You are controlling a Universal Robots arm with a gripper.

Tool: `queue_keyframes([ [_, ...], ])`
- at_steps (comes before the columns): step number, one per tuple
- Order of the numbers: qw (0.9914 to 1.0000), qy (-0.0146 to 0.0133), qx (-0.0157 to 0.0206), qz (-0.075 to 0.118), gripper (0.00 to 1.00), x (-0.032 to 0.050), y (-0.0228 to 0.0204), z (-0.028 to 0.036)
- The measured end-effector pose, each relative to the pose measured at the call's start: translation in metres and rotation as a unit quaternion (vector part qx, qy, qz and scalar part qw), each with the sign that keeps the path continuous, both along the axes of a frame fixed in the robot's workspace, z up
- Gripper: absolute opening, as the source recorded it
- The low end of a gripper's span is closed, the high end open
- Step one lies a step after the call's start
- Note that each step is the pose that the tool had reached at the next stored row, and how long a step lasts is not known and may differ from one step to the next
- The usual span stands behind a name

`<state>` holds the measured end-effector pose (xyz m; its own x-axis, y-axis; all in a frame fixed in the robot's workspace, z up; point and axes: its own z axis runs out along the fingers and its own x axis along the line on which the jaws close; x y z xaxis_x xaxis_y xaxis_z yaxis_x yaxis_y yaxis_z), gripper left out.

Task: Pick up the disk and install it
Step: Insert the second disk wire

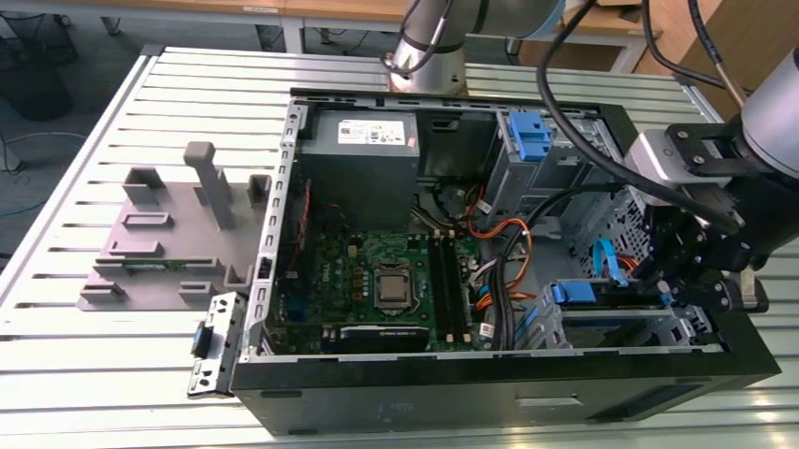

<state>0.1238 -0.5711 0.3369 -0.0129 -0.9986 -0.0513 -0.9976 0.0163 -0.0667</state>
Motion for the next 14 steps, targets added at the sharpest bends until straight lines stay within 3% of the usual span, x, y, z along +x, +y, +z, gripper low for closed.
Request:
queue_keyframes([
  [4,0.99999,0.0,-0.0052,0.0,0.24,0.0002,0.0042,-0.0036],
  [10,0.99994,0.0,-0.0111,0.0,0.24,0.0002,0.0057,-0.0062],
  [14,0.99994,0.0,-0.0113,0.0,0.24,0.0001,0.0057,-0.0062],
])
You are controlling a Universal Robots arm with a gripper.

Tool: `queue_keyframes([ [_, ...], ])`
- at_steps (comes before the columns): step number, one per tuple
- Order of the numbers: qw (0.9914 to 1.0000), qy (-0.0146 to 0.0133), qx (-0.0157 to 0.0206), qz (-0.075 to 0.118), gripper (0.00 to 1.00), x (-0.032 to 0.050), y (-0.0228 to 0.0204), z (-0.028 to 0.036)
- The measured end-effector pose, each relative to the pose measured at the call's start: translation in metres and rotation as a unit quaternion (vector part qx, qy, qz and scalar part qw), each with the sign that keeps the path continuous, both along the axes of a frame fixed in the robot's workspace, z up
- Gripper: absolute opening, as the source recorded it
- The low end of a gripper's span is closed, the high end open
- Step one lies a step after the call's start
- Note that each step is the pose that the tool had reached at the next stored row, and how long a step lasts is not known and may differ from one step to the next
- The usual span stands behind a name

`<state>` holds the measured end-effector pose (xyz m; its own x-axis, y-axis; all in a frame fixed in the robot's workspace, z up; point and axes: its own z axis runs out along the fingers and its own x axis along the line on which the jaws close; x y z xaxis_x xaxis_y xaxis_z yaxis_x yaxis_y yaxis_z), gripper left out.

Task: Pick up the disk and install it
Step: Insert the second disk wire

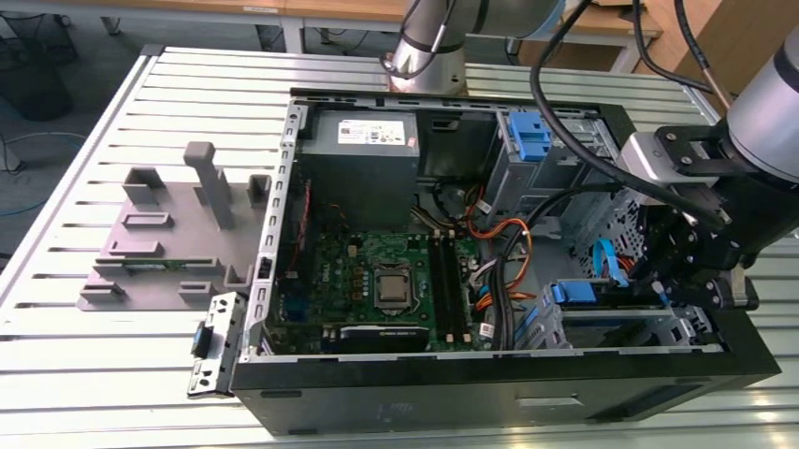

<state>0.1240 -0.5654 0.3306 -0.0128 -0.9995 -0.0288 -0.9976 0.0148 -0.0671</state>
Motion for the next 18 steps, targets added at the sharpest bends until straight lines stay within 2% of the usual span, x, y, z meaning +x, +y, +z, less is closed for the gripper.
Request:
queue_keyframes([
  [5,1.0,0.0,-0.0003,0.0,0.24,0.0,0.0,0.0001],
  [7,1.0,0.0,-0.0003,0.0,0.22,0.0,0.0,0.0002],
  [8,1.0,0.0,-0.0003,0.0,0.18,0.0,0.0,0.0002],
  [11,1.0,0.0,-0.0003,0.0,0.18,0.0,0.0,0.0001],
  [18,1.0,0.0,0.0001,0.0,0.18,0.0,0.0001,0.0037],
])
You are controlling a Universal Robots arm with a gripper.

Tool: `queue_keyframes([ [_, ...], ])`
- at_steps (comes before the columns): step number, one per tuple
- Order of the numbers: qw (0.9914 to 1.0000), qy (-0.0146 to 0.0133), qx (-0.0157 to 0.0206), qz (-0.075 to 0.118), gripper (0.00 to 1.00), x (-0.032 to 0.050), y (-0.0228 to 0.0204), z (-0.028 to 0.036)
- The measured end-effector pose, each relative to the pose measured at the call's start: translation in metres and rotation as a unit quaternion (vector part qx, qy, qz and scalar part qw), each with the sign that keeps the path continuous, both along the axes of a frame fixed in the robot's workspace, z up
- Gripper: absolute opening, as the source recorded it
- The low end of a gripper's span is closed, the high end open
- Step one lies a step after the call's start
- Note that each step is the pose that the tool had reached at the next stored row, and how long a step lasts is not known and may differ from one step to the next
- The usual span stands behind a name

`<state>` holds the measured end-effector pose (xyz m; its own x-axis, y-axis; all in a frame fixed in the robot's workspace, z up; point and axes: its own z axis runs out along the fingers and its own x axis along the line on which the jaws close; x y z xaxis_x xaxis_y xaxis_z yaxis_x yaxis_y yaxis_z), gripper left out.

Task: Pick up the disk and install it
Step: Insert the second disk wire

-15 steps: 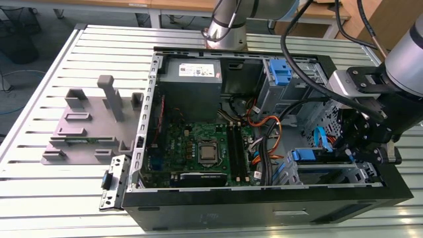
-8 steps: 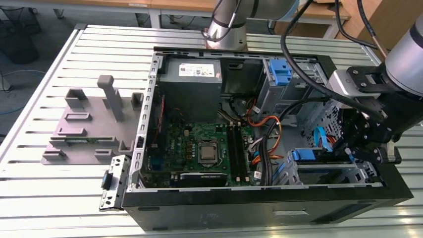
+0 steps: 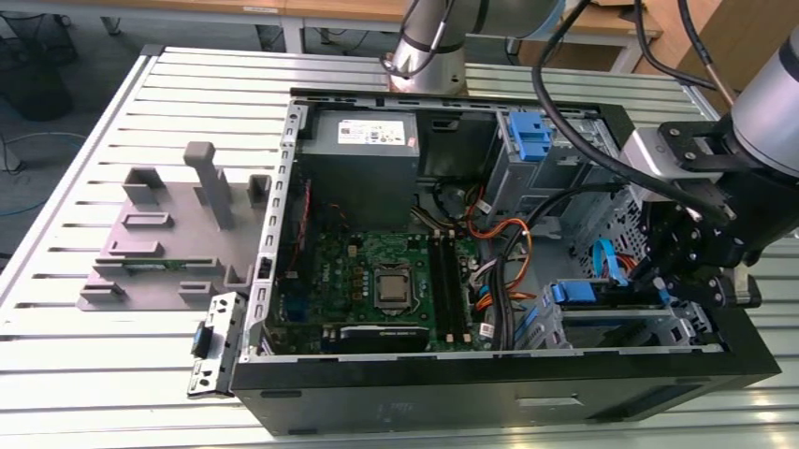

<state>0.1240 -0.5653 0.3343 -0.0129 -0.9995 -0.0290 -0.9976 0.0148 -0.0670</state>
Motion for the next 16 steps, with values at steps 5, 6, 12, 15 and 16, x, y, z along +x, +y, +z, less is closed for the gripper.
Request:
queue_keyframes([
  [5,1.0,0.0,0.0002,0.0,0.18,0.0009,0.0,0.0],
  [6,1.0,0.0,0.0002,0.0,0.18,0.0015,0.0,0.0],
  [12,1.0,0.0,0.0003,0.0,0.18,0.0027,0.0,-0.0001],
  [15,1.0,0.0,0.0003,0.0,0.19,0.0029,0.0,-0.0001],
  [16,1.0,0.0,0.0003,0.0,0.19,0.003,0.0,-0.0001],
])
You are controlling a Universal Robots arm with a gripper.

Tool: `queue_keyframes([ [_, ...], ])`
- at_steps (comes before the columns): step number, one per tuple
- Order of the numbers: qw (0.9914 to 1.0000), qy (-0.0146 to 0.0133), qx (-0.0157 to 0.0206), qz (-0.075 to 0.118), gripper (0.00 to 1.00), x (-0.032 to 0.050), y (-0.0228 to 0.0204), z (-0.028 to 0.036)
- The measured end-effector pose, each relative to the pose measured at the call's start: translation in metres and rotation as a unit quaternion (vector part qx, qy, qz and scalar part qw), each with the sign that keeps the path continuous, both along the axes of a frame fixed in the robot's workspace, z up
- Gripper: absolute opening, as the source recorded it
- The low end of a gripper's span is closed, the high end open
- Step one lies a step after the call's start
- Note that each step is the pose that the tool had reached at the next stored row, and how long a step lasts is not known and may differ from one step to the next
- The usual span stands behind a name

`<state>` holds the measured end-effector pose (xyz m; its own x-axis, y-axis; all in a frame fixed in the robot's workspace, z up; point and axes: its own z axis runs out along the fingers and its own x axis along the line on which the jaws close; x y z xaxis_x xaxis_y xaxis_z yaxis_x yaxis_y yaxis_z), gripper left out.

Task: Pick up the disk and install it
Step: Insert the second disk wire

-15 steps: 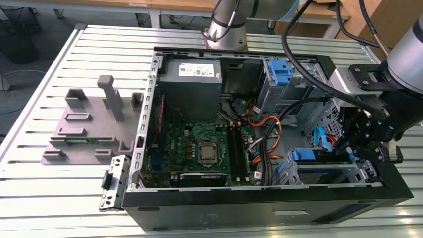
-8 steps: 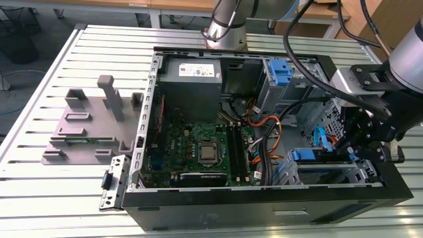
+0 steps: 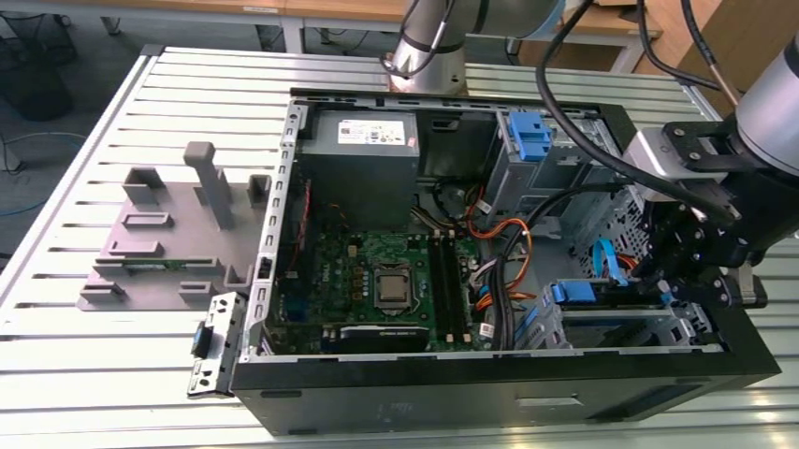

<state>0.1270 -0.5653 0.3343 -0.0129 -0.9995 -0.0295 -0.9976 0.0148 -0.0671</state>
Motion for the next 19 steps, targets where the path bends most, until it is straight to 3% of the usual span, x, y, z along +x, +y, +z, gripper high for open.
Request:
queue_keyframes([
  [1,1.0,0.0,0.0,0.0,0.25,0.0001,0.0,0.0],
  [14,1.0,0.0,0.0,0.0,0.25,0.0059,0.0,0.0],
  [19,1.0,-0.0029,0.0,0.0,0.25,0.0037,-0.0003,-0.0001],
])
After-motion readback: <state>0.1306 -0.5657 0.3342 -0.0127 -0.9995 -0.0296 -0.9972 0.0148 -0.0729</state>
